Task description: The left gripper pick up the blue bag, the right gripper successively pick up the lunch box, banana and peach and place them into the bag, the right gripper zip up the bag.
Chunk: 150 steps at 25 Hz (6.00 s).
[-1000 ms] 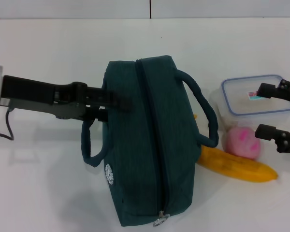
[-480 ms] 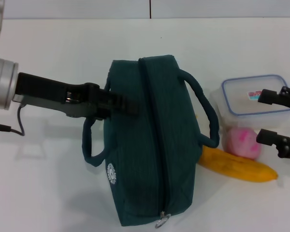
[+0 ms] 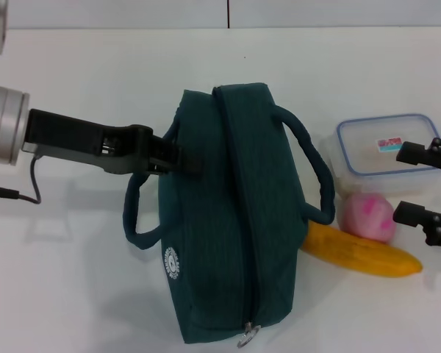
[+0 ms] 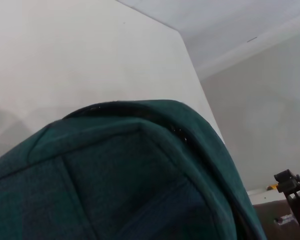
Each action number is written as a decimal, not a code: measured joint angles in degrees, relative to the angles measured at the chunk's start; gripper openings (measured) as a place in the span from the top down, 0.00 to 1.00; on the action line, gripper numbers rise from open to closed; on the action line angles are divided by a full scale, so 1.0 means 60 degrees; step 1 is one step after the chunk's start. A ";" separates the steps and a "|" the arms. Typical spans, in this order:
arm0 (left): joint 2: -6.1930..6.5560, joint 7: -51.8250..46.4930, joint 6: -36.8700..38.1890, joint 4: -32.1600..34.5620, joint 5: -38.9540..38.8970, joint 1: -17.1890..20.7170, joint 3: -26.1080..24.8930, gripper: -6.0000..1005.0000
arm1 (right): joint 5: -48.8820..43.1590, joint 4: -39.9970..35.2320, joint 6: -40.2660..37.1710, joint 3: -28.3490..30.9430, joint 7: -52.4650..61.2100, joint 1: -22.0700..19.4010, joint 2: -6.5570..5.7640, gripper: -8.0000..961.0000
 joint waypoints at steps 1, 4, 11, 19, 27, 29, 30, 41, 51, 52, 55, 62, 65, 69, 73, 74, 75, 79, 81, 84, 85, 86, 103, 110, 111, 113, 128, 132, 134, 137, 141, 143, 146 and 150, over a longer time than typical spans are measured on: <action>-0.0001 0.0032 -0.0011 -0.0052 -0.0002 -0.0005 -0.0002 0.74 | -0.0001 0.0001 0.0000 0.0000 0.0000 -0.0004 0.0004 0.15; 0.0004 0.0073 -0.0041 -0.0161 -0.0007 -0.0014 -0.0009 0.83 | -0.0005 0.0001 0.0000 0.0000 0.0000 -0.0011 0.0010 0.15; 0.0000 0.0109 -0.0063 -0.0175 -0.0085 -0.0014 -0.0150 0.93 | 0.0047 0.0274 0.0008 0.0077 0.0000 0.0051 0.0006 0.15; 0.0012 0.0427 -0.0163 -0.0746 -0.0637 -0.0057 -0.0155 0.93 | 0.0087 0.1794 0.0478 0.2525 0.0039 0.0183 0.0252 0.15; 0.0005 0.1248 -0.0172 -0.1326 -0.0846 -0.0143 -0.0398 0.93 | 0.0099 0.4212 0.1720 0.5968 0.0354 0.0107 0.0251 0.15; -0.0007 0.1406 -0.0172 -0.1378 -0.0861 -0.0146 -0.0427 0.93 | 0.0099 0.4666 0.2108 0.6504 0.0360 0.0043 0.0251 0.15; -0.0008 0.1485 -0.0172 -0.1433 -0.0862 -0.0146 -0.0430 0.93 | 0.0100 0.4951 0.2380 0.6819 0.0362 0.0012 0.0253 0.15; -0.0017 0.2234 -0.0167 -0.2155 -0.0867 -0.0256 -0.0429 0.93 | 0.0082 0.6239 0.5838 0.7976 0.1069 0.0226 0.0308 0.15; 0.0040 0.2824 -0.0105 -0.2539 -0.0865 -0.0238 -0.0371 0.93 | -0.0030 0.6829 0.6503 0.7421 0.1556 0.0782 0.0385 0.20; 0.0053 0.2855 -0.0099 -0.2588 -0.0865 -0.0241 -0.0374 0.93 | -0.0041 0.6858 0.6490 0.7311 0.1650 0.0829 0.0419 0.20; 0.0075 0.2921 -0.0093 -0.2678 -0.0865 -0.0249 -0.0391 0.93 | -0.0152 0.6890 0.6467 0.7105 0.1928 0.0921 0.0452 0.22; 0.0079 0.2959 -0.0091 -0.2688 -0.0867 -0.0236 -0.0407 0.93 | -0.0270 0.7003 0.6487 0.7129 0.2106 0.1048 0.0450 0.25; 0.0087 0.3037 -0.0090 -0.2692 -0.0868 -0.0225 -0.0407 0.93 | -0.0271 0.7013 0.6460 0.7114 0.2172 0.1149 0.0447 0.27; 0.0097 0.3061 -0.0091 -0.2695 -0.0868 -0.0195 -0.0408 0.93 | -0.0271 0.7016 0.6485 0.7089 0.2331 0.1186 0.0445 0.35; 0.0105 0.3073 -0.0091 -0.2695 -0.0868 -0.0180 -0.0418 0.93 | -0.0271 0.7017 0.6419 0.7090 0.2444 0.1146 0.0446 0.50; 0.0104 0.3074 -0.0091 -0.2695 -0.0868 -0.0179 -0.0418 0.93 | -0.0271 0.7017 0.6419 0.7090 0.2444 0.1146 0.0446 0.51; 0.0105 0.3074 -0.0091 -0.2695 -0.0868 -0.0178 -0.0417 0.93 | -0.0270 0.7017 0.6418 0.7090 0.2551 0.1133 0.0445 0.51; 0.0119 0.3076 -0.0102 -0.2695 -0.0868 -0.0175 -0.0418 0.93 | -0.0270 0.7016 0.6333 0.7090 0.2839 0.1036 0.0432 0.53; 0.0119 0.3080 -0.0109 -0.2706 -0.0868 -0.0175 -0.0418 0.93 | -0.0270 0.7016 0.6212 0.7091 0.2842 0.0988 0.0430 0.54; 0.0140 0.3137 -0.0120 -0.2813 -0.0868 -0.0181 -0.0418 0.93 | -0.0270 0.7015 0.6051 0.7091 0.2843 0.0955 0.0431 0.55; 0.0148 0.3154 -0.0121 -0.2851 -0.0868 -0.0189 -0.0418 0.93 | -0.0270 0.7015 0.6018 0.7090 0.2842 0.0950 0.0429 0.57; 0.0151 0.3162 -0.0124 -0.2879 -0.0868 -0.0197 -0.0417 0.93 | -0.0270 0.7009 0.5961 0.7089 0.2843 0.0946 0.0422 0.59; 0.0127 0.3223 -0.0148 -0.2914 -0.0867 -0.0226 -0.0521 0.93 | -0.0271 0.6917 0.5615 0.6863 0.3205 0.0989 0.0415 0.89; 0.0118 0.3282 -0.0141 -0.2915 -0.0866 -0.0256 -0.0521 0.93 | -0.0271 0.6910 0.5553 0.6856 0.3897 0.0971 0.0412 0.89; 0.0118 0.3280 -0.0140 -0.2915 -0.0866 -0.0258 -0.0521 0.93 | -0.0270 0.6910 0.5552 0.6857 0.4206 0.0966 0.0417 0.89; 0.0119 0.3275 -0.0138 -0.2915 -0.0866 -0.0262 -0.0520 0.93 | -0.0270 0.6910 0.5551 0.6859 0.4741 0.0959 0.0423 0.89; 0.0089 0.3266 -0.0147 -0.2915 -0.0870 -0.0349 -0.0523 0.93 | -0.0183 0.6807 0.5547 0.6942 0.7351 0.0831 0.0401 0.88; 0.0089 0.3280 -0.0157 -0.2915 -0.0872 -0.0369 -0.0532 0.93 | -0.0165 0.6769 0.5509 0.6945 0.7879 0.0774 0.0400 0.88; 0.0086 0.3281 -0.0162 -0.2915 -0.0875 -0.0379 -0.0535 0.93 | -0.0166 0.6767 0.5413 0.6946 0.8096 0.0761 0.0401 0.88; 0.0078 0.3283 -0.0181 -0.2915 -0.0880 -0.0385 -0.0535 0.93 | -0.0159 0.6767 0.5178 0.6995 0.8233 0.0747 0.0402 0.88; 0.0075 0.3285 -0.0247 -0.2915 -0.0881 -0.0385 -0.0536 0.93 | -0.0144 0.6758 0.4919 0.7197 0.8387 0.0717 0.0394 0.88; 0.0074 0.3286 -0.0263 -0.2915 -0.0881 -0.0384 -0.0535 0.93 | -0.0138 0.6713 0.4785 0.7259 0.8476 0.0709 0.0386 0.88; 0.0074 0.3286 -0.0275 -0.2914 -0.0882 -0.0383 -0.0535 0.93 | -0.0137 0.6633 0.4597 0.7351 0.8693 0.0708 0.0386 0.88; 0.0065 0.3293 -0.0306 -0.2915 -0.0883 -0.0380 -0.0535 0.93 | -0.0099 0.6558 0.4193 0.7542 0.8876 0.0714 0.0394 0.87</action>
